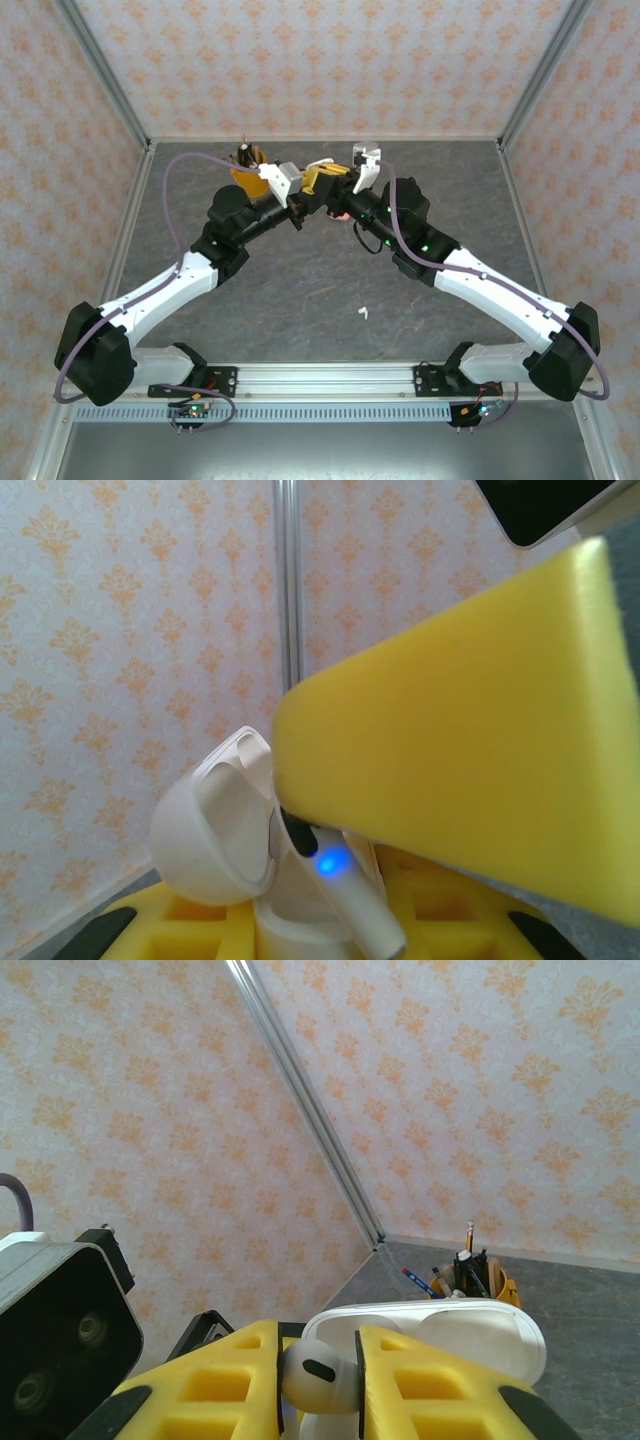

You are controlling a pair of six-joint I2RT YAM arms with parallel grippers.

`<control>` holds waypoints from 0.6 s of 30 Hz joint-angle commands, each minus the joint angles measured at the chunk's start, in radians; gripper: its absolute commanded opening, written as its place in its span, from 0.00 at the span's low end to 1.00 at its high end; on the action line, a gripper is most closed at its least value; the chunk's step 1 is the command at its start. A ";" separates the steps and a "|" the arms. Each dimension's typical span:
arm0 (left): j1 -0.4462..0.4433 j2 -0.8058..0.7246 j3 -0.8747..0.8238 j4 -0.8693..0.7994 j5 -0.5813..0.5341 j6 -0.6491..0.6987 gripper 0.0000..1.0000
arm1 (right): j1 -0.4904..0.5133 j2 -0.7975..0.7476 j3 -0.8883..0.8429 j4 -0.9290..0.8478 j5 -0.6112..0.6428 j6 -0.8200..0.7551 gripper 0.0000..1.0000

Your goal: Insert the wireless bluetooth earbuds into the charging case

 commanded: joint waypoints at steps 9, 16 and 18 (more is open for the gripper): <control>-0.008 -0.009 0.042 0.087 0.023 -0.018 0.00 | -0.005 0.007 0.037 -0.028 0.035 -0.023 0.21; -0.008 -0.014 0.040 0.078 0.033 -0.015 0.00 | -0.013 0.019 0.048 -0.023 0.045 -0.018 0.21; -0.008 -0.017 0.037 0.077 0.032 -0.013 0.00 | -0.014 0.019 0.050 -0.025 0.053 -0.017 0.21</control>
